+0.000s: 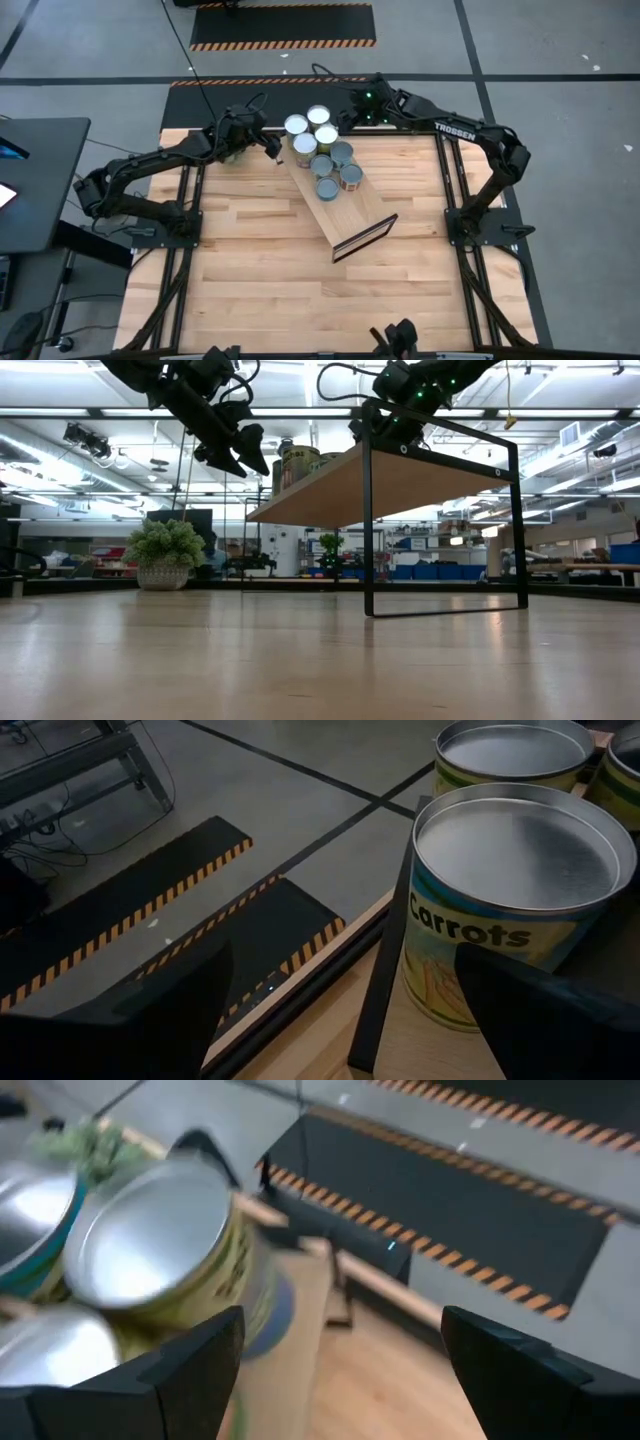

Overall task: Pick and place cans onto a shelf
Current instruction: Adjust the cans on the shelf to align them

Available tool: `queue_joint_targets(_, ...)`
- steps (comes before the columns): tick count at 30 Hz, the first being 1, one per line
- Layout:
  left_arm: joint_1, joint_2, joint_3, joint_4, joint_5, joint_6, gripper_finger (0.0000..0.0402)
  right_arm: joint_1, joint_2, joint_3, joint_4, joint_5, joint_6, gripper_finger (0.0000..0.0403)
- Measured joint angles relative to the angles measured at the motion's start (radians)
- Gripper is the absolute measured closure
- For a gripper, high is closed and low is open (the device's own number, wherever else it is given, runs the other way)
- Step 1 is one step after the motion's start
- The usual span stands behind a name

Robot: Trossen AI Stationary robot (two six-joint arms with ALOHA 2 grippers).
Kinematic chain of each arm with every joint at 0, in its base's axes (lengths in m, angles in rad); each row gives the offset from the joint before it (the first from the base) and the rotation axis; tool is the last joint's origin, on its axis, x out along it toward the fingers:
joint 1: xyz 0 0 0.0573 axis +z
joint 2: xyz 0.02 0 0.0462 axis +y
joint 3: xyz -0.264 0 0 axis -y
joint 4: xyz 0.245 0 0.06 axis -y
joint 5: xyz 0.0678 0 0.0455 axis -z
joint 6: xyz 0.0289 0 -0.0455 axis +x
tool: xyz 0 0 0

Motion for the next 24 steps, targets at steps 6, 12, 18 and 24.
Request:
queue_joint_targets(6, 0.0, 0.0, 0.0, 0.0, 0.0, -0.004, 0.0013, -0.009, 0.024, 0.0, 0.107, 0.094, -0.04, 0.0057)
queue_joint_targets(12, -0.002, 0.0, 0.0, 0.0, 0.0, -0.005, 0.0013, -0.023, 0.091, -0.001, 0.143, 0.087, -0.043, 0.0057)
queue_joint_targets(18, -0.001, 0.0, 0.0, 0.0, 0.0, -0.005, 0.0013, -0.025, 0.114, 0.001, 0.189, 0.026, -0.049, 0.0057)
queue_joint_targets(24, -0.001, 0.0, 0.0, 0.0, 0.0, -0.005, 0.0013, -0.033, 0.106, 0.0, 0.192, 0.001, -0.063, 0.0057)
